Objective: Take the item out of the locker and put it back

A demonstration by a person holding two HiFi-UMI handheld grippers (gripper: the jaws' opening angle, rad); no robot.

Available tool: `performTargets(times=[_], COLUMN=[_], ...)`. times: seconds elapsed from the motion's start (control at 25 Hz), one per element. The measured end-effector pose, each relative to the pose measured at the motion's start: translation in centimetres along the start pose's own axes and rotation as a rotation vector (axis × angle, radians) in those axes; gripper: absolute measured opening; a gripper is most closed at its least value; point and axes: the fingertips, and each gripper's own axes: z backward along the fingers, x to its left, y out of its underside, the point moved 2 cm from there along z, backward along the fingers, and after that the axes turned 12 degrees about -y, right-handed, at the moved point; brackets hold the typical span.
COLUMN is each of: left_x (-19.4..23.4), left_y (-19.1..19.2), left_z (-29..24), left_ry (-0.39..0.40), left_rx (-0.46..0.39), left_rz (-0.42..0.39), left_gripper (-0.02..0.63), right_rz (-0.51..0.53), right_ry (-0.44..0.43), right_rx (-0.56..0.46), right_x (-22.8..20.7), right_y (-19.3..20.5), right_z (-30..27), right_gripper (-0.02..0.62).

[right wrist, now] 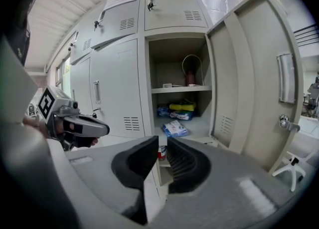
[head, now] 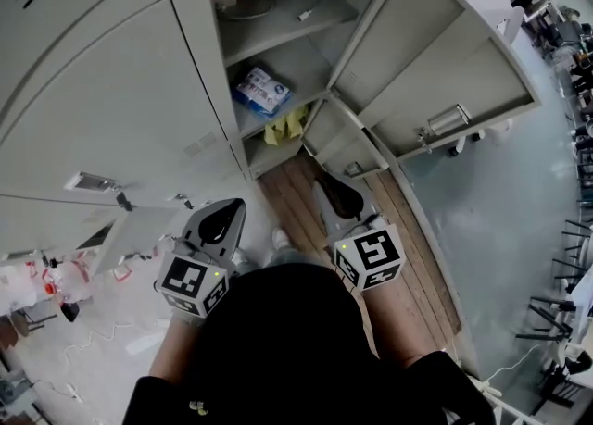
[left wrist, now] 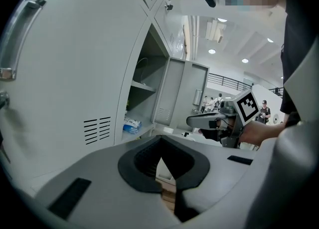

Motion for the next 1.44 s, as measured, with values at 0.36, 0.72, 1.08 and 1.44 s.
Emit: performTargets(times=[0.36, 0.72, 1.08, 1.44], left_x=[0.2, 0.3, -0.1, -0.1], left_y=[-0.2, -0.2, -0.1, 0.1], left_z=[-0.2, 0.3, 0.6, 0.8], left_ry=[0.016, 0.021, 0.034, 0.033], left_rx=[-0.004, -0.01, -0.01, -0.004], left_rz=[-0.004, -0.005, -0.007, -0.009], left_gripper=[0.011, 0.011, 0.011, 0.011], right_rz=[-0.005, -0.009, -0.018, -0.022], right_ry=[-0.002, 0.017, 0.018, 0.022], right_rx=[-0.026, -0.037, -0.019, -0.013], right_x=[1.0, 1.2, 1.9, 1.9], right_y=[-0.5, -0.5, 0.4, 0.8], right_z=[0.8, 1.5, 1.7, 1.8], right_gripper=[0.044, 0.037, 0.036, 0.037])
